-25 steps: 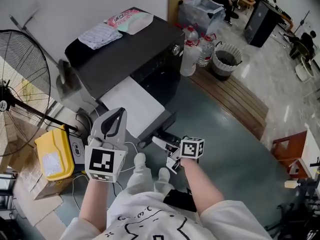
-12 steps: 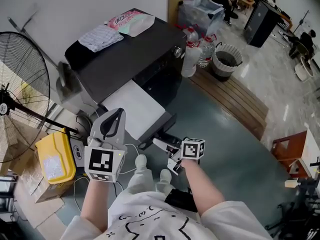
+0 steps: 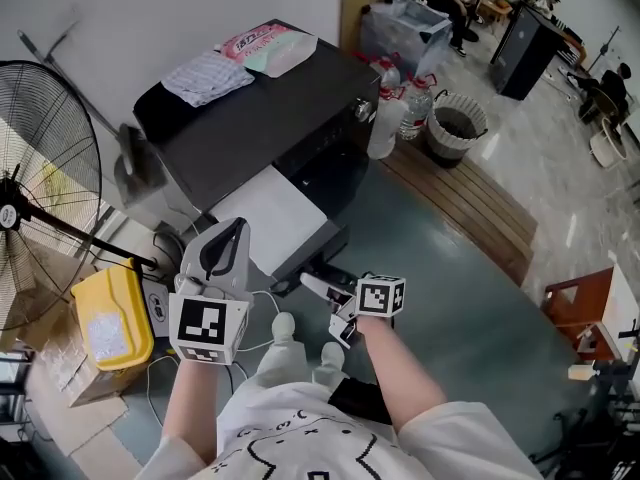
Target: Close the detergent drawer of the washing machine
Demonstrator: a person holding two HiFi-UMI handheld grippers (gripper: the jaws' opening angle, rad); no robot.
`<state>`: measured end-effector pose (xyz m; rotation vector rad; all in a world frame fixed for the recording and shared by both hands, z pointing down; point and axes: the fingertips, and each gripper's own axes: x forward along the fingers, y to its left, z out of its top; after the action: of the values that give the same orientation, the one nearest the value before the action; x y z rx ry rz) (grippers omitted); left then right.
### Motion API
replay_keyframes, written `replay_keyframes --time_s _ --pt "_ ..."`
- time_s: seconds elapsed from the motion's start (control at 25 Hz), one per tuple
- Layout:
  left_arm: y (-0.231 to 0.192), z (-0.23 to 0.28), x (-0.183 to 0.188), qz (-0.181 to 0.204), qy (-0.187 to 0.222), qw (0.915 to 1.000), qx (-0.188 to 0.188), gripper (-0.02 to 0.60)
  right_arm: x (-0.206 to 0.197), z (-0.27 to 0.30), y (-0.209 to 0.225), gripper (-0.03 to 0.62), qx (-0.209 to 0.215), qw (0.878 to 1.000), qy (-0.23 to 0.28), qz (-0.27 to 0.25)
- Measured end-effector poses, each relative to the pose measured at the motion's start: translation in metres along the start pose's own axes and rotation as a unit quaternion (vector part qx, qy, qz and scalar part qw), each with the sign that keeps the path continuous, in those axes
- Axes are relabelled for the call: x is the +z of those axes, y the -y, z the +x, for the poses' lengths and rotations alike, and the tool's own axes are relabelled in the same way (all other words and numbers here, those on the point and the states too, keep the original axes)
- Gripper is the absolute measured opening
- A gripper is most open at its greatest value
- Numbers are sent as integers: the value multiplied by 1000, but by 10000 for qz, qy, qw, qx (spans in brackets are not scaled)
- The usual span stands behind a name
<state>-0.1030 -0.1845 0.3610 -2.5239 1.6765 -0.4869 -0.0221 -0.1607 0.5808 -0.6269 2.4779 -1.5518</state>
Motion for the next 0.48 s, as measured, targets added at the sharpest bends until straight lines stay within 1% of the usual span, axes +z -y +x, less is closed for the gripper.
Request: replay_keyframes --time_s 0.16,0.48 --pt "-10 1 0 -11 32 10000 58 17 2 8 0 325 -13 10000 -43 20" --pt "-18 2 -3 -21 25 10000 20 18 8 19 0 327 -65 9999 -83 -35"
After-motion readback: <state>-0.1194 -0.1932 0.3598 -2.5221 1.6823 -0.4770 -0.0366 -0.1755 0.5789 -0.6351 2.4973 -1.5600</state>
